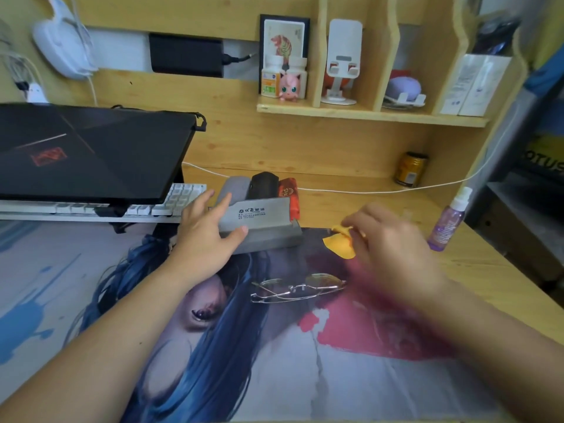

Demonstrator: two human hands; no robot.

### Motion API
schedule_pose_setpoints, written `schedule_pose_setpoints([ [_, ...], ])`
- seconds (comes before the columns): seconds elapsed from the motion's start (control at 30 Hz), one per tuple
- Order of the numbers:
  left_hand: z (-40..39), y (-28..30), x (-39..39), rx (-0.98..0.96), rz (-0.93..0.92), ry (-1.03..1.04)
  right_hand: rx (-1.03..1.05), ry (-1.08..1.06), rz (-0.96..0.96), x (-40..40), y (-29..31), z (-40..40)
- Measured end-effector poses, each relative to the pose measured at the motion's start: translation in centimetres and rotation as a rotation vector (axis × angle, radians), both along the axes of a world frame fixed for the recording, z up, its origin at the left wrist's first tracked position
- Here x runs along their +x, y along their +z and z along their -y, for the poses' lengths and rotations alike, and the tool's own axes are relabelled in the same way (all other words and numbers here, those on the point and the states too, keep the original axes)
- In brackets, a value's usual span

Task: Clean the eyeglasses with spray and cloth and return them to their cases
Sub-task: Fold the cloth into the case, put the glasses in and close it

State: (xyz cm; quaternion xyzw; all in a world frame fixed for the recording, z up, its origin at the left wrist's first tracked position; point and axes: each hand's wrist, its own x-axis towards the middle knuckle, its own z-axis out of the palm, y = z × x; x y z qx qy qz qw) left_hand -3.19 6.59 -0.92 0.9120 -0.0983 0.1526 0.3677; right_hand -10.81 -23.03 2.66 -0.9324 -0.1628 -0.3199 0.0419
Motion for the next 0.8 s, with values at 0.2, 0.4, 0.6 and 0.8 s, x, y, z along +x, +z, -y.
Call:
schedule_pose_setpoints([
  [0.2, 1.2, 0.7, -1.1, -0.094, 0.137, -0.016, 0.032, -0.255, -0.31, 4.9, -1.0, 2.1],
  [0.4, 2.3, 2.5, -2.7, -0.197, 0.214, -0.197, 0.682, -0.006, -0.38, 4.4, 4.8, 1.3],
  [0.6, 6.3, 9.1, -2.9, -0.358, -0.268, -0.631, 0.814, 0.264, -0.515, 2.3, 10.9, -1.2],
  [0.8, 7.4, 10.9, -2.4, -0.797, -0.391, -0.514, 0.969, 0.306, -0.666, 2.7, 11.0, -0.8],
])
